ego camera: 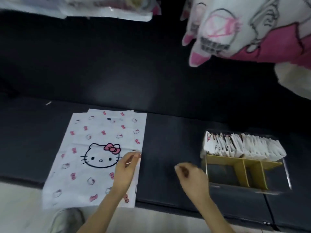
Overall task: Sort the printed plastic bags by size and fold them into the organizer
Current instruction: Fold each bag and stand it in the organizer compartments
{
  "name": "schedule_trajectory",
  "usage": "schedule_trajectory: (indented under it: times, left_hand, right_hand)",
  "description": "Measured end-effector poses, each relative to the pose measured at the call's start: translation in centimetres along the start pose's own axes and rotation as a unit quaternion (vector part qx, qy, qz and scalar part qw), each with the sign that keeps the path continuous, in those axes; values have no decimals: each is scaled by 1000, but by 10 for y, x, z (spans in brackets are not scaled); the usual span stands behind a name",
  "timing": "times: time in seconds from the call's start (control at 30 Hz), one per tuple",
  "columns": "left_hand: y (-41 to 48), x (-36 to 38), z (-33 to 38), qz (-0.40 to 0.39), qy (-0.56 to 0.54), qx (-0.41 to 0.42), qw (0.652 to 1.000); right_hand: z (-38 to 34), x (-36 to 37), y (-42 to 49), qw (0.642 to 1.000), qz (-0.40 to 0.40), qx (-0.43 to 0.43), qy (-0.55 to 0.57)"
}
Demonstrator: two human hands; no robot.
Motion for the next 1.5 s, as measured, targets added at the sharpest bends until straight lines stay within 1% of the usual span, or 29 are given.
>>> schedule_trajectory:
  times: [0.1, 0.17, 0.27, 0.3, 0.37, 0.4, 0.5, 0.57, 0.63, 0.7, 0.73, 0.8, 0.9, 0.93, 1.0, 1.03, 1.07, 1.1, 1.13, 1.17, 1.2, 1.23, 1.3, 1.33, 1.4, 1.43, 1.5]
  left_hand:
    - [-5, -74, -57, 48, 39, -65, 996]
    - [-6, -115, -84, 79, 67, -83, 991]
    - [-5, -158, -110, 109, 99, -97, 984]
    - [-3, -166, -117, 110, 107, -103, 983]
    - [2, -174, -126, 96, 133, -103, 981]
    - [4, -173, -128, 81, 164, -94, 979]
    - [4, -157, -123, 37, 261, -14, 964]
    - [-1, -141, -121, 10, 268, 11, 963]
    - [-5, -124, -113, -15, 281, 41, 959]
    - [-9, -108, -103, -27, 318, 89, 944]
    - [-11, -101, -97, -34, 327, 103, 939]
    - [-16, -91, -85, -39, 318, 136, 938]
    - [-27, -80, -62, -75, 252, 161, 951]
    - [-28, -78, -55, -98, 221, 141, 960]
    - [-33, -76, -46, -162, 120, 75, 977]
    - [-37, -76, -43, -177, 68, 56, 980]
    - [-39, -78, -37, -177, 44, 50, 982]
    - [-37, -81, -35, -172, -5, 37, 984]
    - [-36, -82, -32, -162, -14, 16, 987]
    - [-24, -82, -30, -151, -30, 7, 988]
    - [-15, -82, -33, -147, -18, -12, 989]
    - [-10, -80, -38, -160, -38, -46, 985]
    - [6, -69, -54, -179, -12, -87, 980]
    - [7, -64, -53, -164, 9, -75, 984]
    - [4, -52, -54, -137, 54, -52, 988]
    - [-2, -52, -57, -110, 75, -48, 990]
    - [-4, -54, -62, -33, 128, -42, 990]
  right_hand:
    - [-32, 84, -15, 993, -111, -35, -13]
    - [-54, 131, -23, 983, -174, -58, -30]
    - [-68, 189, -29, 958, -252, -75, -114]
    - [-66, 201, -30, 951, -259, -86, -148]
    - [-70, 209, -28, 952, -213, -133, -177]
    - [-70, 209, -28, 952, -194, -145, -185]
    - [-63, 192, -31, 960, -145, -166, -175]
    - [-56, 174, -32, 966, -113, -170, -160]
    - [-40, 150, -32, 978, -94, -142, -119]
    - [-22, 123, -34, 991, -79, -91, -49]
    - [-13, 109, -33, 995, -79, -56, -17]
    - [3, 87, -29, 992, -107, 25, 62]
    - [24, 61, -29, 962, -140, 137, 192]
    - [28, 53, -30, 950, -148, 162, 223]
    - [35, 42, -32, 920, -167, 216, 281]
    - [38, 38, -33, 903, -175, 241, 311]
    - [41, 33, -33, 887, -178, 264, 334]
    - [44, 28, -31, 873, -177, 280, 357]
    - [45, 27, -29, 864, -182, 292, 367]
    - [49, 24, -26, 859, -185, 300, 370]
    - [50, 21, -24, 857, -191, 307, 368]
    - [52, 20, -21, 853, -198, 314, 368]
    - [61, 19, -17, 834, -193, 338, 392]
    - [66, 19, -16, 822, -179, 355, 407]
    - [75, 20, -14, 819, -147, 370, 414]
    - [79, 22, -12, 819, -136, 369, 418]
    - [84, 29, -11, 798, -120, 365, 463]
Point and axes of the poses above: each hand's wrist, its own y-axis towards the middle knuckle, its own x-axis out of the palm, z = x × y, the point moved 9 cm from there along y, towards the middle knuckle, and after that the axes turned 12 degrees about y, right-handed, at the moved point
